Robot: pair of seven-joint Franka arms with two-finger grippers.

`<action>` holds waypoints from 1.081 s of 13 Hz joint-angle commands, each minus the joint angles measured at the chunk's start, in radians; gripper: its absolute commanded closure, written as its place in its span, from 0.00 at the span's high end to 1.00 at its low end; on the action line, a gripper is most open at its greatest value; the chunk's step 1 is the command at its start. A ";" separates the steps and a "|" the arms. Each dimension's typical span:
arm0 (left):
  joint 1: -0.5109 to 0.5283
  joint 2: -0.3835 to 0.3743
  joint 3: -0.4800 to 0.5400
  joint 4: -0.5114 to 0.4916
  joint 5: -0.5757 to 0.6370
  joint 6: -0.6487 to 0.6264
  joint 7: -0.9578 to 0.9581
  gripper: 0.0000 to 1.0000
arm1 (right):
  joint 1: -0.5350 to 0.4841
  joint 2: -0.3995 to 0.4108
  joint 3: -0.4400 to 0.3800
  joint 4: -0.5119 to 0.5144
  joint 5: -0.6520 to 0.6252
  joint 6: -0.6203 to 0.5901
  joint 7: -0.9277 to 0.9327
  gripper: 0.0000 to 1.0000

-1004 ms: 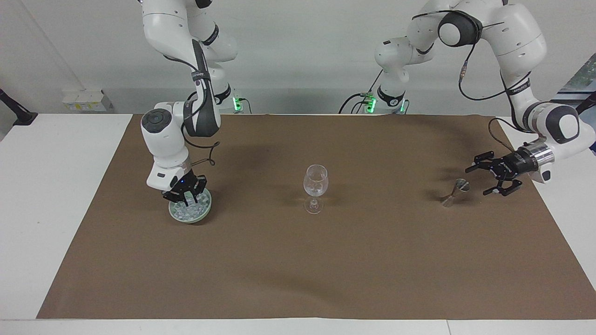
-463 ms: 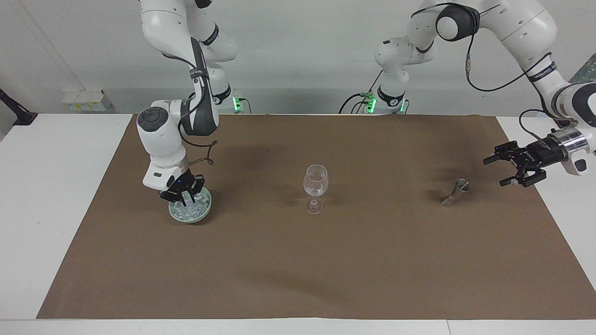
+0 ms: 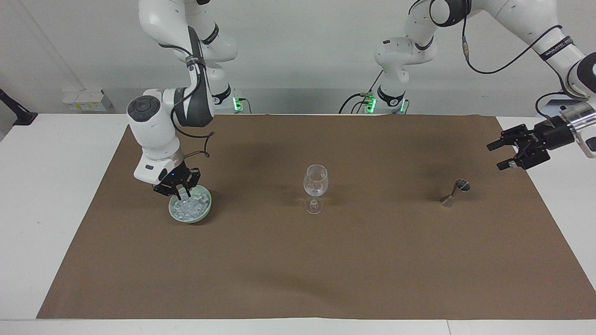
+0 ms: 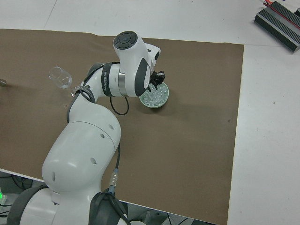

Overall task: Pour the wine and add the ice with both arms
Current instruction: 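Lift the ice tin with the right gripper while the left gripper withdraws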

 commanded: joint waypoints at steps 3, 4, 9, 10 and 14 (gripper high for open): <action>-0.009 -0.148 -0.185 -0.007 0.241 0.118 0.030 1.00 | -0.012 -0.054 0.028 0.036 0.013 -0.069 0.105 0.00; -0.016 -0.166 -0.219 -0.008 0.292 0.146 0.035 1.00 | -0.011 -0.056 0.033 0.061 0.013 -0.099 0.135 0.00; -0.035 -0.234 -0.366 -0.014 0.518 0.203 0.180 1.00 | -0.011 -0.076 0.109 0.159 0.023 -0.234 0.305 0.00; -0.035 -0.249 -0.366 -0.022 0.527 0.203 0.250 1.00 | -0.011 -0.081 0.122 0.171 0.063 -0.242 0.331 0.00; -0.091 -0.317 -0.368 -0.073 0.644 0.201 0.487 1.00 | -0.008 -0.078 0.241 0.200 0.077 -0.245 0.499 0.00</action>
